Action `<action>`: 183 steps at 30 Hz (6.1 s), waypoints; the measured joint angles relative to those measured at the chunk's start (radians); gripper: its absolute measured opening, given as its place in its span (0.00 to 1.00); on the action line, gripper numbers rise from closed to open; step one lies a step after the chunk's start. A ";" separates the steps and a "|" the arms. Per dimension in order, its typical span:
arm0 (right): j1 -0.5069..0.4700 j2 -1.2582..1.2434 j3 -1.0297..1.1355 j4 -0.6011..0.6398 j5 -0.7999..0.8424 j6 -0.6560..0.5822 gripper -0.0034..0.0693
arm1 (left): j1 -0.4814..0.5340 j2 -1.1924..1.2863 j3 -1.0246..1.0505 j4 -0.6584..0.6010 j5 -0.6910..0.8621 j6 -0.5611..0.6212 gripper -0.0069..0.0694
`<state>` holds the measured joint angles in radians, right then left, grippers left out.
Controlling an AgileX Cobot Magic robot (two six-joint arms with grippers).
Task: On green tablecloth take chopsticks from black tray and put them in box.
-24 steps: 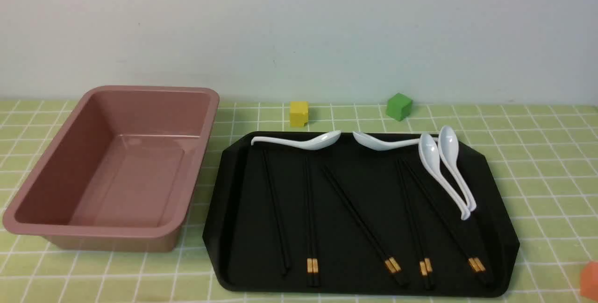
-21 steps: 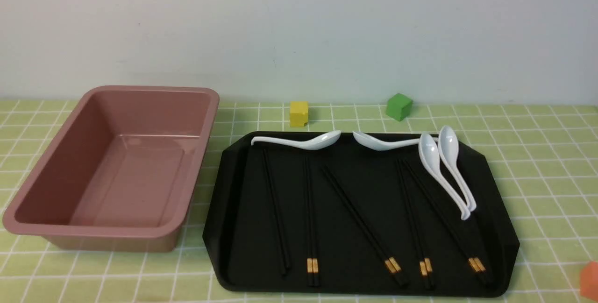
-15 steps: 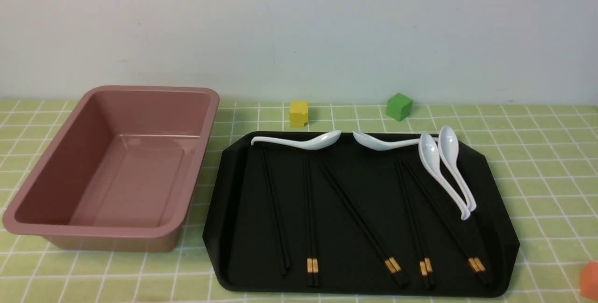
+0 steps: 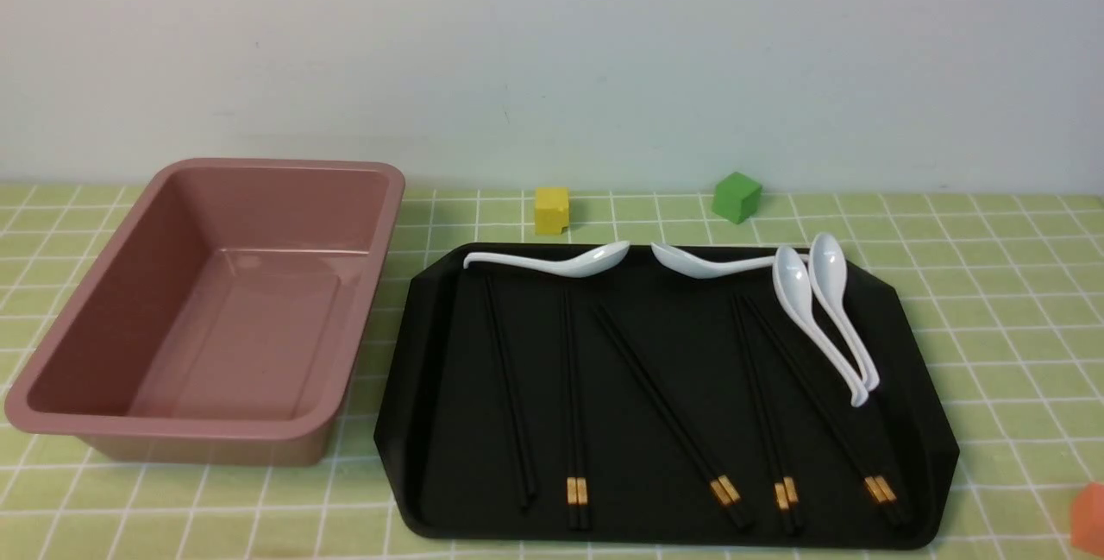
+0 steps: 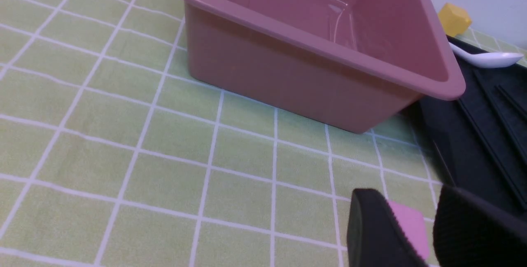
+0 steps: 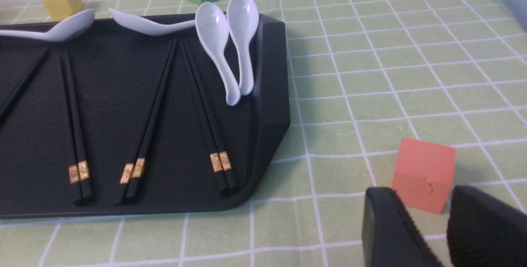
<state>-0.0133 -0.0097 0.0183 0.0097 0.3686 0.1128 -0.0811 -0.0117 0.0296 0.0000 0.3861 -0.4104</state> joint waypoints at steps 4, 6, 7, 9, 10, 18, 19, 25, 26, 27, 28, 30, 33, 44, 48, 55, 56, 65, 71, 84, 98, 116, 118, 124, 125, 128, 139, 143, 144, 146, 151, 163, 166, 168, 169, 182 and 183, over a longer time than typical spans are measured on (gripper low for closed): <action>0.000 0.000 0.000 0.000 0.000 0.000 0.38 | 0.000 0.000 0.000 0.000 0.000 0.000 0.40; 0.000 0.000 0.000 0.000 0.000 0.000 0.38 | 0.000 0.000 0.000 0.000 0.000 0.000 0.40; 0.000 0.000 0.000 0.000 0.000 0.000 0.38 | 0.000 0.000 0.000 0.000 0.000 0.000 0.40; 0.000 0.000 0.000 0.000 0.000 0.000 0.38 | 0.000 0.000 0.000 0.000 0.000 0.000 0.40; 0.000 0.000 0.000 0.000 0.000 0.000 0.38 | 0.000 0.000 0.000 0.000 0.000 0.000 0.40; 0.000 0.000 0.000 0.000 0.000 0.000 0.38 | 0.000 0.000 0.000 0.000 0.000 0.000 0.40; 0.000 0.000 0.000 0.000 0.000 0.000 0.38 | 0.000 0.000 0.000 0.000 0.000 0.000 0.40; 0.000 0.000 0.000 0.000 0.000 0.000 0.38 | 0.000 0.000 0.000 -0.045 -0.004 -0.017 0.40; 0.000 0.000 0.000 0.000 0.000 0.000 0.38 | 0.000 0.000 0.000 -0.076 -0.005 -0.032 0.40; 0.000 0.000 0.000 0.000 0.000 0.000 0.38 | 0.000 0.000 0.000 -0.128 -0.007 -0.061 0.40; 0.000 0.000 0.000 0.000 0.000 0.000 0.38 | 0.000 0.000 0.000 -0.192 -0.008 -0.098 0.40; 0.000 0.000 0.000 0.000 0.000 0.000 0.38 | 0.000 0.000 0.000 -0.338 -0.009 -0.184 0.40; 0.000 0.000 0.000 0.000 0.000 0.000 0.38 | 0.000 0.000 0.000 -0.526 -0.010 -0.284 0.40; 0.000 0.000 0.000 0.000 0.000 0.000 0.38 | 0.000 0.000 -0.022 -0.787 -0.072 -0.326 0.40; 0.000 0.000 0.000 0.000 0.000 0.000 0.38 | 0.000 0.005 -0.153 -0.781 -0.088 -0.238 0.31; 0.000 0.000 0.000 0.000 0.000 0.000 0.38 | 0.000 0.352 -0.501 -0.579 0.144 0.014 0.07; 0.000 0.000 0.000 0.000 0.000 0.000 0.38 | 0.000 0.447 -0.560 -0.527 0.274 0.040 0.07; 0.000 0.000 0.000 0.000 0.000 0.000 0.38 | 0.000 1.088 -0.821 -0.327 0.659 0.126 0.07; 0.000 0.000 0.000 0.000 0.000 0.000 0.38 | -0.113 1.373 -0.942 -0.414 0.642 0.133 0.07; 0.000 0.000 0.000 0.000 0.000 0.000 0.38 | -0.497 1.673 -1.275 -0.116 0.530 -0.336 0.36; 0.000 0.000 0.000 0.000 0.000 0.000 0.38 | -0.515 2.026 -1.555 0.026 0.513 -0.438 0.53; 0.000 0.000 0.000 0.000 0.000 0.000 0.38 | -0.514 2.149 -1.590 0.091 0.495 -0.446 0.28; 0.000 0.000 0.000 0.000 0.000 0.000 0.38 | -0.514 2.149 -1.591 0.092 0.495 -0.445 0.20; 0.000 0.000 0.000 0.000 0.000 0.000 0.38 | -0.514 2.093 -1.620 0.085 0.588 -0.434 0.20; 0.000 0.000 0.000 0.000 0.000 0.000 0.38 | -0.514 2.055 -1.646 0.085 0.630 -0.417 0.20; 0.000 0.000 0.000 0.000 0.000 0.000 0.38 | -0.510 1.934 -1.739 0.114 0.706 -0.363 0.20; 0.000 0.000 0.000 0.000 0.000 0.000 0.38 | -0.168 1.748 -1.755 0.155 0.845 -0.119 0.20; 0.000 0.000 0.000 0.000 0.000 0.000 0.38 | -0.035 1.803 -1.616 0.101 0.788 -0.017 0.20; 0.000 0.000 0.000 0.000 0.000 0.000 0.38 | -0.032 1.806 -1.612 0.100 0.782 -0.014 0.20; 0.000 0.000 0.000 0.000 0.000 0.000 0.38 | 0.005 1.860 -1.575 0.097 0.711 0.022 0.20; 0.000 0.000 0.000 0.000 0.000 0.000 0.38 | 0.012 1.955 -1.567 0.135 0.641 0.052 0.20; 0.000 0.000 0.000 0.000 0.000 0.000 0.38 | 0.012 1.995 -1.602 0.163 0.683 0.053 0.41; 0.000 0.000 0.000 0.000 0.000 0.000 0.38 | 0.012 1.945 -1.644 0.166 0.750 0.078 0.36; 0.000 0.000 0.000 0.000 0.000 0.000 0.38 | 0.012 1.893 -1.664 0.168 0.797 0.093 0.28; 0.000 0.000 0.000 0.000 0.000 0.000 0.38 | 0.012 1.862 -1.665 0.168 0.812 0.096 0.24; 0.000 0.000 0.000 0.000 0.000 0.000 0.38 | 0.012 1.353 -1.499 0.030 0.845 0.146 0.07; 0.000 0.000 0.000 0.000 0.000 0.000 0.38 | 0.012 1.299 -1.450 0.007 0.830 0.151 0.07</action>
<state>-0.0133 -0.0097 0.0183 0.0097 0.3686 0.1128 -0.0693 1.2874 -1.4205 0.0075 1.2166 -0.2593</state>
